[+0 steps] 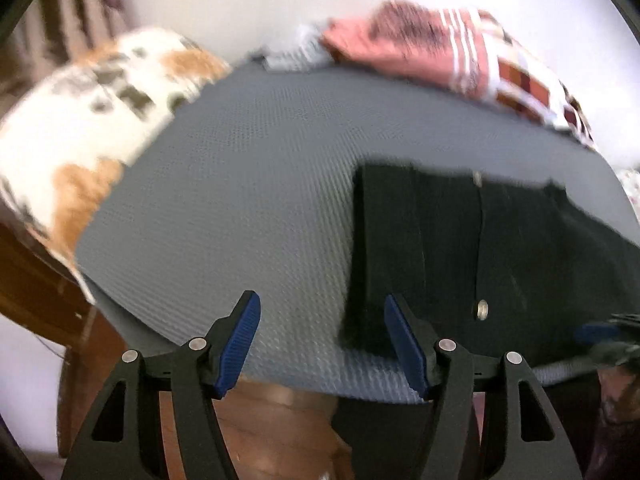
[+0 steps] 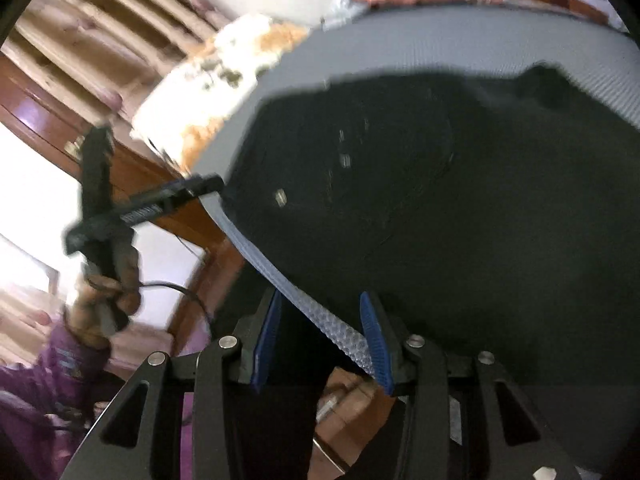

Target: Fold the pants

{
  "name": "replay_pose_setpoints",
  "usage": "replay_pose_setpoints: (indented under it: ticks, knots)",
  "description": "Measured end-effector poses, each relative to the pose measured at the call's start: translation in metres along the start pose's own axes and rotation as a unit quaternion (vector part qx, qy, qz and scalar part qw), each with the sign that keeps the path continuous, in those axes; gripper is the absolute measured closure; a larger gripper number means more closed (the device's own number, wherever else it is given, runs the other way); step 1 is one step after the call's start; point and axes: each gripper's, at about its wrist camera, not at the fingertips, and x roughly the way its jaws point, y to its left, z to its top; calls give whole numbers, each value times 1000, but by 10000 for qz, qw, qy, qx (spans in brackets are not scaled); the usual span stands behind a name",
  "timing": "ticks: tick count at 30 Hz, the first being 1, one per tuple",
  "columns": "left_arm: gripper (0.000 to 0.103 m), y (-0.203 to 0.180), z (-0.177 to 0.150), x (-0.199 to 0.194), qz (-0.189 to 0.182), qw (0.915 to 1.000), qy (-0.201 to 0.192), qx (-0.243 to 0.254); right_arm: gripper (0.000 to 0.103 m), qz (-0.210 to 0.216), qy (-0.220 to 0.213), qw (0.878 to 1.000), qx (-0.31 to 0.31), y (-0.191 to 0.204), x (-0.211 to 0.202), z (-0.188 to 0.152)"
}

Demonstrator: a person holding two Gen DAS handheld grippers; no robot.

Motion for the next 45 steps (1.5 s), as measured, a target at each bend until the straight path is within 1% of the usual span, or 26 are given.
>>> replay_pose_setpoints:
  ticks: [1, 2, 3, 5, 6, 7, 8, 10, 12, 13, 15, 17, 18, 20, 22, 25, 28, 30, 32, 33, 35, 37, 39, 41, 43, 45]
  knots:
    - [38, -1, 4, -9, -72, 9998, -161, -33, 63, 147, -293, 9994, 105, -5, -19, 2]
    - [38, -4, 9, -20, -256, 9991, -344, -54, 63, 232, -548, 9980, 235, -11, -38, 1]
    - [38, -9, 13, -26, -445, 9981, -435, -19, 62, 244, -796, 9956, 420, -22, -59, -1]
    - [35, -23, 18, -31, -775, 9955, -524, 180, 54, 149, -1252, 9876, 936, -53, -99, -13]
    - [29, -37, 22, -27, -898, 9938, -512, 416, 52, 129, -1451, 9819, 1213, -69, -116, -22]
    - [28, -47, 24, -22, -935, 9928, -478, 577, 51, 106, -1646, 9747, 1507, -86, -134, -34]
    - [28, -59, 27, -12, -994, 9914, -387, 758, 51, 33, -1814, 9672, 1777, -104, -153, -46]
    - [28, -76, 30, 5, -1114, 9886, -212, 991, 51, -134, -2027, 9567, 2085, -123, -175, -64]
    - [28, -85, 30, 23, -994, 9889, -59, 1101, 51, -101, -2200, 9498, 2224, -131, -187, -71]
    - [28, -88, 29, 29, -951, 9898, 2, 1059, 51, -52, -2233, 9499, 2186, -129, -190, -69]
    - [28, -84, 30, 37, -1070, 9906, 9, 853, 51, -122, -2165, 9581, 1870, -117, -186, -53]
    - [28, -79, 32, 40, -1062, 9917, -53, 725, 51, -203, -1989, 9719, 1238, -100, -176, -24]
    - [28, -77, 31, 43, -1009, 9925, -39, 689, 51, -335, -1857, 9787, 805, -92, -167, -3]
    - [28, -74, 31, 47, -961, 9935, -14, 614, 51, -690, -1620, 9842, 182, -85, -147, 29]
    - [28, -68, 30, 48, -951, 9940, -13, 532, 52, -769, -1277, 9885, -237, -87, -122, 61]
    - [28, -64, 31, 47, -955, 9942, -53, 501, 52, -1055, -810, 9883, -750, -91, -84, 95]
    - [28, -62, 32, 49, -936, 9944, -29, 491, 52, -1189, -425, 9868, -1018, -100, -54, 115]
    - [28, -60, 31, 51, -925, 9947, 18, 451, 52, -1164, -185, 9873, -1067, -106, -39, 115]
    - [28, -58, 31, 55, -926, 9948, 83, 418, 52, -1282, 98, 9855, -1111, -112, -23, 117]
    - [28, -57, 31, 57, -900, 9950, 119, 406, 54, -1305, 204, 9850, -1115, -116, -17, 117]
    - [28, -53, 30, 61, -828, 9958, 174, 355, 61, -1212, 212, 9858, -1142, -118, -12, 118]
    - [25, -46, 29, 67, -860, 9958, 237, 209, 79, -1332, 137, 9836, -1209, -119, -12, 122]
    - [21, -37, 28, 75, -966, 9946, 371, -43, 83, -1241, 25, 9858, -1131, -124, -15, 124]
    - [19, -29, 26, 82, -1116, 9922, 464, -297, 93, -1255, -111, 9866, -1035, -130, -19, 124]
    - [18, -23, 24, 86, -1243, 9895, 508, -540, 96, -1306, -271, 9863, -968, -131, -23, 125]
    - [15, -23, 22, 88, -1223, 9896, 501, -569, 96, -1404, -346, 9845, -990, -132, -21, 126]
